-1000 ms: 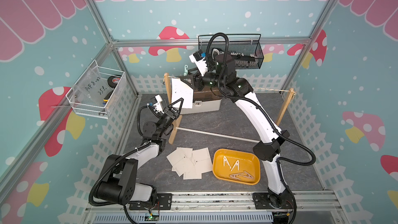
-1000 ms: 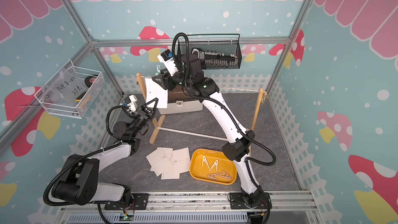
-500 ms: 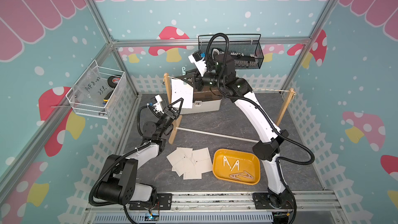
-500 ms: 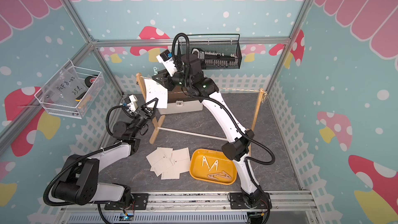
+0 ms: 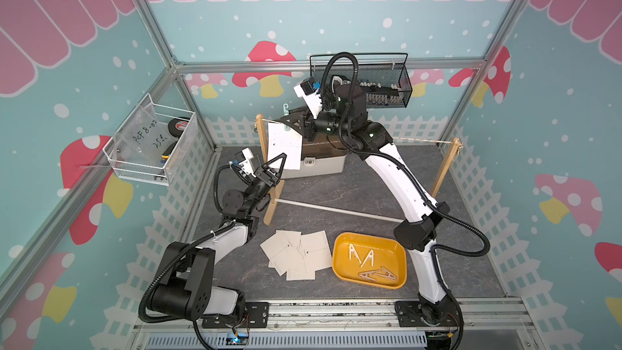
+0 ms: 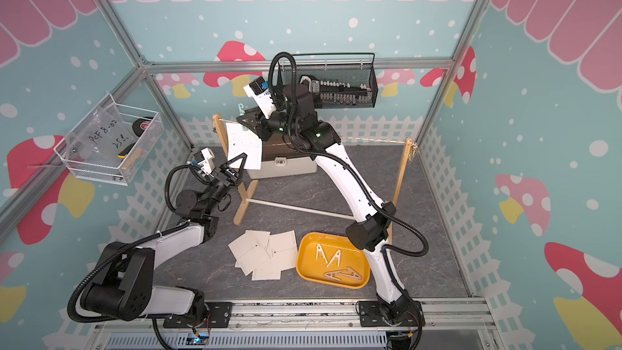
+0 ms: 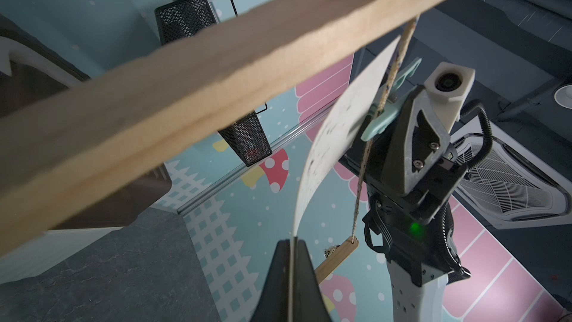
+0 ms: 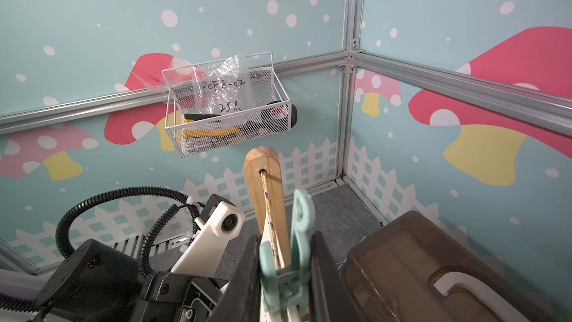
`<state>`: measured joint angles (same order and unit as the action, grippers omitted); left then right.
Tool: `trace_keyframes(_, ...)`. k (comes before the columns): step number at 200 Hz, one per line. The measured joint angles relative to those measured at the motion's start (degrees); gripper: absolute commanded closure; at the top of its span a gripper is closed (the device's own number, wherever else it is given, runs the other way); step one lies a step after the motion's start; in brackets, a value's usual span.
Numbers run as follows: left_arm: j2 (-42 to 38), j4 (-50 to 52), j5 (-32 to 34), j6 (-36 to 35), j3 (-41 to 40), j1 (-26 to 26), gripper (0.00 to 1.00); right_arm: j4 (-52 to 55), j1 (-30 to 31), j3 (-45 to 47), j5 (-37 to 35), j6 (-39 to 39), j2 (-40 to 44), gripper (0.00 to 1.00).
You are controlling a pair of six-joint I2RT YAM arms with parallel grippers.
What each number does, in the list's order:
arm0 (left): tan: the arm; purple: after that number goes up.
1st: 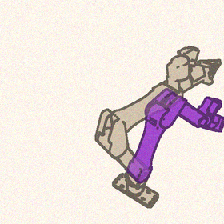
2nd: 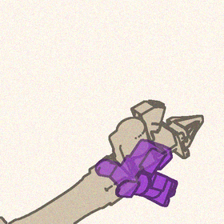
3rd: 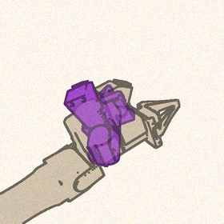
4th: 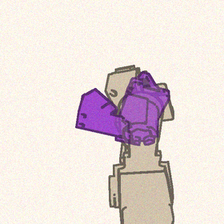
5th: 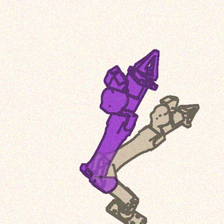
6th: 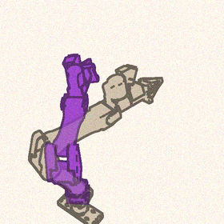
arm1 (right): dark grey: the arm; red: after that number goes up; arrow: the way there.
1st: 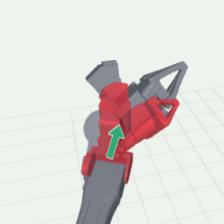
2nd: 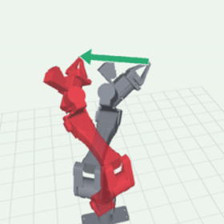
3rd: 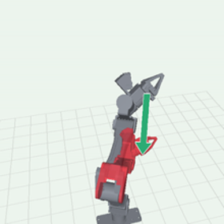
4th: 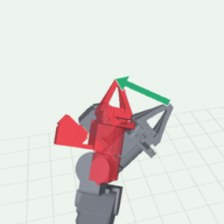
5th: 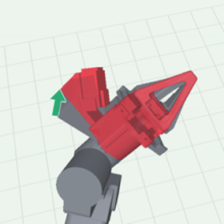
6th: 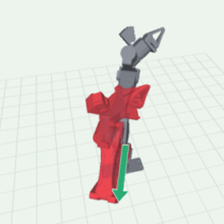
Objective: Remove the postcards from the strings
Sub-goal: Remove the clamp from the clothesline.
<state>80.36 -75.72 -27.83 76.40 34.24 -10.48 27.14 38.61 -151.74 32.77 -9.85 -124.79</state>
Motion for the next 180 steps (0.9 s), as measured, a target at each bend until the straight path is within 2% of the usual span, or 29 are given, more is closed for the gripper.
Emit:
trace_keyframes(125, -2.7, 1.0, -5.0, 1.4, -1.5, 0.7, 1.0, -7.5, 0.0, 0.0, -9.6, 5.0, 2.6, 1.0)
trace_keyframes(158, -8.3, 7.0, -7.0, -1.5, -1.9, 0.7, 1.0, -8.0, 0.0, 2.2, -11.0, 6.9, 5.9, 1.0)
trace_keyframes(180, -14.2, 16.5, -8.3, -6.4, -1.7, 0.7, 1.0, -8.6, 0.0, 9.3, -11.6, 8.2, 11.5, 1.0)
